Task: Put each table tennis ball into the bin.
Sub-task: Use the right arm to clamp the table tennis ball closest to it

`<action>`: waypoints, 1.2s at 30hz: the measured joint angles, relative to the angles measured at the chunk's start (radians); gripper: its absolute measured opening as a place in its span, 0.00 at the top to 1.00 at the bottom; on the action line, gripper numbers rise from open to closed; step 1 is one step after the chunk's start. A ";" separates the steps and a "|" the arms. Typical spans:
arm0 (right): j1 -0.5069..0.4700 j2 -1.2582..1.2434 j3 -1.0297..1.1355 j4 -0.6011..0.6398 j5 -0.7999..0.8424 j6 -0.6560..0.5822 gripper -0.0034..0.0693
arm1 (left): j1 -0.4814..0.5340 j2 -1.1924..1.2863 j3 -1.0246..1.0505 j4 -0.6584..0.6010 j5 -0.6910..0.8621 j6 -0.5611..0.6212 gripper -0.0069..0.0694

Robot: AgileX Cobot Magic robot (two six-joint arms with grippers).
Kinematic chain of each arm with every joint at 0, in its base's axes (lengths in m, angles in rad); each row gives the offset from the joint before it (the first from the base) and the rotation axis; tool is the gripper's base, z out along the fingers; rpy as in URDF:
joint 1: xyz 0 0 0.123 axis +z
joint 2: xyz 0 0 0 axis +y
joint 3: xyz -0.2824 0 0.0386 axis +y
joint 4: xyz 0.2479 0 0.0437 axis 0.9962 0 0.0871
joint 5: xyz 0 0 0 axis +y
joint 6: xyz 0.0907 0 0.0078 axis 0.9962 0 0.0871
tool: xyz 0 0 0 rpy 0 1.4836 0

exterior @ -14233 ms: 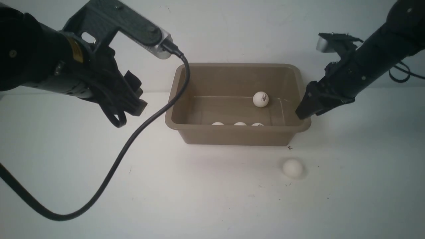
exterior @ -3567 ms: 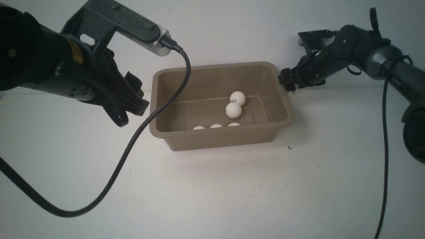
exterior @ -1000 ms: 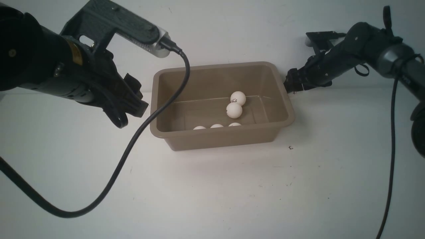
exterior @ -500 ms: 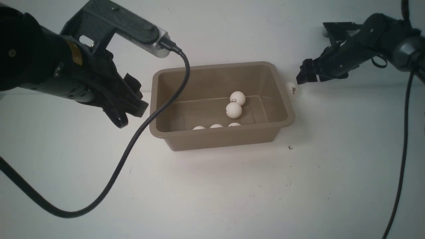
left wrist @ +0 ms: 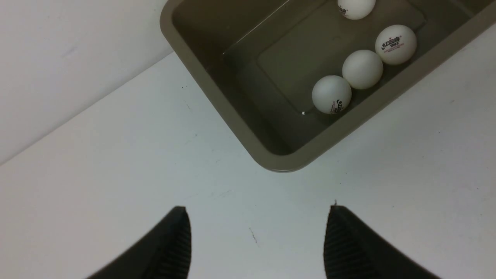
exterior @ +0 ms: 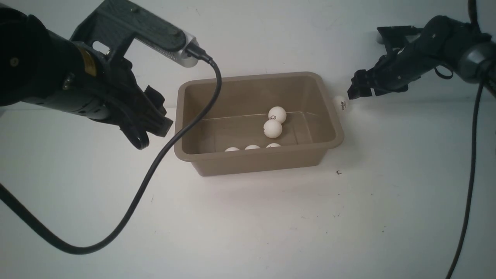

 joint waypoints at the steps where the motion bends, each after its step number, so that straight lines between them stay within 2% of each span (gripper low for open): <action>1: 0.000 0.000 0.000 0.000 0.001 0.000 0.20 | 0.000 0.000 0.000 0.000 0.000 0.000 0.37; 26: 0.000 -0.135 -0.001 0.007 0.160 0.000 0.20 | 0.000 0.000 0.000 0.000 -0.003 0.000 0.37; 36: 0.000 -0.277 -0.001 0.032 0.158 0.002 0.20 | 0.000 0.000 0.000 0.000 -0.049 0.000 0.37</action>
